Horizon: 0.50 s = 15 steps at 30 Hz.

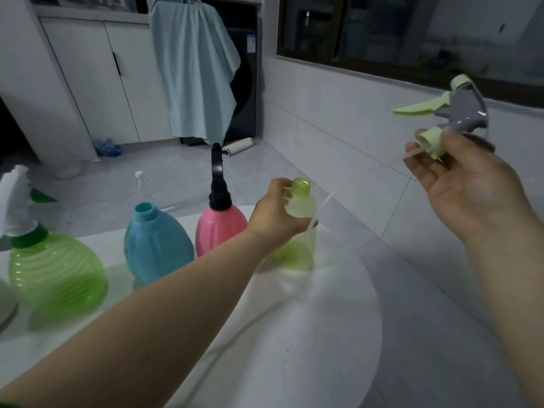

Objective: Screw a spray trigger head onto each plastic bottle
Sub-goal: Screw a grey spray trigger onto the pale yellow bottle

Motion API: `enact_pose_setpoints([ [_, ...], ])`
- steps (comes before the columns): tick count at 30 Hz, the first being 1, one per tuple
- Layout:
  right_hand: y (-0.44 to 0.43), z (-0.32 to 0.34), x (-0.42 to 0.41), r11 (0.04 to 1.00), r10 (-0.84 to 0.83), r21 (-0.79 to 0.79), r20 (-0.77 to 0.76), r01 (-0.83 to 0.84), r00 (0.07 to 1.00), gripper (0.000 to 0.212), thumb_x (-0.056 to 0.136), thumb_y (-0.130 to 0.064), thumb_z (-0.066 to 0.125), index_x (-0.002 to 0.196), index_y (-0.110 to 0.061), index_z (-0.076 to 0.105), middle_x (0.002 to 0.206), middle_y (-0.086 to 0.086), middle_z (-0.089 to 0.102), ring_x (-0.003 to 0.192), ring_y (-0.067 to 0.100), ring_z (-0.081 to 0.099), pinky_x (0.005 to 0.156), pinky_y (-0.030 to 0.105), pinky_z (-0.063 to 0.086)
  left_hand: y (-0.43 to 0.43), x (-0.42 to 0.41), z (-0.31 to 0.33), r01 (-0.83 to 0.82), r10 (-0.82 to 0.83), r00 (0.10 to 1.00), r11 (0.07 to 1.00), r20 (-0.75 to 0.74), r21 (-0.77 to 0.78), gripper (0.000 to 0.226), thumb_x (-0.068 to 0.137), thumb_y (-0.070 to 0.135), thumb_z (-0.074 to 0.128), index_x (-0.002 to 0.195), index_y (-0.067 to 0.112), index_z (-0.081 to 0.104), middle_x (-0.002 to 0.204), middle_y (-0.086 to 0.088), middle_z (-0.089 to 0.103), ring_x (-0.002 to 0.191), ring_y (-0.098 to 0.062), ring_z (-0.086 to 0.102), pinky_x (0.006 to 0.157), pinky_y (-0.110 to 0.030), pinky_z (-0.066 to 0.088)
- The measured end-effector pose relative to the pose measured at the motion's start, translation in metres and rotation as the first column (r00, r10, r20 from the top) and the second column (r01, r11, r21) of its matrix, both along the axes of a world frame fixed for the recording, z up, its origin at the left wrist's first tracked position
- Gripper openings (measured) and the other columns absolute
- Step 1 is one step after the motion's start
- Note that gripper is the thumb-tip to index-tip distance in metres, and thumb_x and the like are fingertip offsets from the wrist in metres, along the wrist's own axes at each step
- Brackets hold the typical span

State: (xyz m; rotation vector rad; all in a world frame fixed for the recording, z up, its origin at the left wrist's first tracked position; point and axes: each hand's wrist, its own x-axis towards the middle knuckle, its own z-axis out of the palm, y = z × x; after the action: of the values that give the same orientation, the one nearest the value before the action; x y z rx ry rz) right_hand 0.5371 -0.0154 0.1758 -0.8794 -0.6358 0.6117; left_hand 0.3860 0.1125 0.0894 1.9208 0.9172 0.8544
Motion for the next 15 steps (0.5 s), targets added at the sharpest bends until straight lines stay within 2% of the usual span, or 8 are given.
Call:
enact_pose_setpoints([
  [3,-0.006,0.003,-0.006,1.0,-0.015,0.017,-0.054,0.016,0.998,0.007,0.086,-0.015,0.05,0.086,-0.015,0.056,0.064,-0.009,0.072,0.071,0.007,0.068,0.07,0.021,0.055,-0.016,-0.019,-0.001,0.048,-0.048,0.999,0.998,0.002,-0.03,0.069,0.06,0.022,0.079,0.116,0.018,0.038,0.105,0.003,0.048,0.096,-0.012,0.048,0.078,-0.021,0.036],
  [7,-0.02,0.02,-0.018,0.993,-0.022,0.111,-0.122,0.035,0.992,0.004,0.085,-0.015,0.052,0.085,-0.015,0.055,0.063,-0.005,0.072,0.069,0.008,0.068,0.07,0.021,0.055,-0.035,-0.056,0.003,0.025,-0.024,0.999,0.999,0.028,-0.034,0.061,0.057,0.024,0.081,0.102,0.027,0.039,0.091,0.015,0.05,0.085,-0.002,0.05,0.061,-0.003,0.038],
  [9,-0.025,0.029,-0.026,0.988,-0.005,0.152,-0.149,0.028,0.989,0.006,0.084,-0.015,0.053,0.09,-0.013,0.054,0.064,-0.004,0.073,0.069,0.008,0.069,0.07,0.021,0.054,-0.048,-0.076,0.008,0.035,-0.033,0.999,0.999,0.038,-0.041,0.061,0.056,0.025,0.081,0.101,0.027,0.041,0.092,0.018,0.05,0.087,0.001,0.05,0.066,0.003,0.038],
  [10,-0.027,0.033,-0.031,0.986,0.008,0.164,-0.151,0.017,0.988,0.007,0.084,-0.015,0.052,0.09,-0.012,0.055,0.063,-0.004,0.073,0.069,0.008,0.069,0.07,0.021,0.054,-0.054,-0.085,0.01,0.048,-0.046,0.998,0.998,0.044,-0.046,0.062,0.055,0.025,0.081,0.103,0.026,0.043,0.096,0.015,0.053,0.091,0.0,0.052,0.073,-0.001,0.04],
  [12,-0.029,0.04,-0.045,0.984,0.039,0.175,-0.138,-0.015,0.99,0.006,0.084,-0.015,0.053,0.087,-0.012,0.058,0.062,-0.003,0.072,0.068,0.008,0.069,0.07,0.021,0.054,-0.068,-0.103,0.014,0.066,-0.062,0.996,0.996,0.06,-0.062,0.067,0.052,0.029,0.081,0.109,0.021,0.046,0.106,0.006,0.058,0.101,-0.008,0.055,0.087,-0.017,0.042],
  [13,-0.03,0.044,-0.052,0.982,0.059,0.185,-0.128,-0.035,0.99,0.009,0.084,-0.014,0.053,0.083,-0.012,0.062,0.063,-0.003,0.073,0.068,0.009,0.069,0.07,0.022,0.054,-0.074,-0.112,0.016,0.065,-0.061,0.996,0.996,0.064,-0.062,0.071,0.051,0.031,0.081,0.112,0.02,0.048,0.109,0.003,0.059,0.103,-0.011,0.055,0.09,-0.023,0.043],
  [15,-0.033,0.051,-0.066,0.975,0.099,0.209,-0.1,-0.077,0.99,0.022,0.083,-0.014,0.054,0.07,-0.013,0.072,0.065,-0.001,0.073,0.07,0.01,0.069,0.069,0.022,0.054,-0.086,-0.126,0.016,0.053,-0.048,0.997,0.997,0.067,-0.064,0.076,0.048,0.036,0.08,0.115,0.02,0.049,0.11,0.001,0.059,0.103,-0.014,0.055,0.088,-0.025,0.044],
])
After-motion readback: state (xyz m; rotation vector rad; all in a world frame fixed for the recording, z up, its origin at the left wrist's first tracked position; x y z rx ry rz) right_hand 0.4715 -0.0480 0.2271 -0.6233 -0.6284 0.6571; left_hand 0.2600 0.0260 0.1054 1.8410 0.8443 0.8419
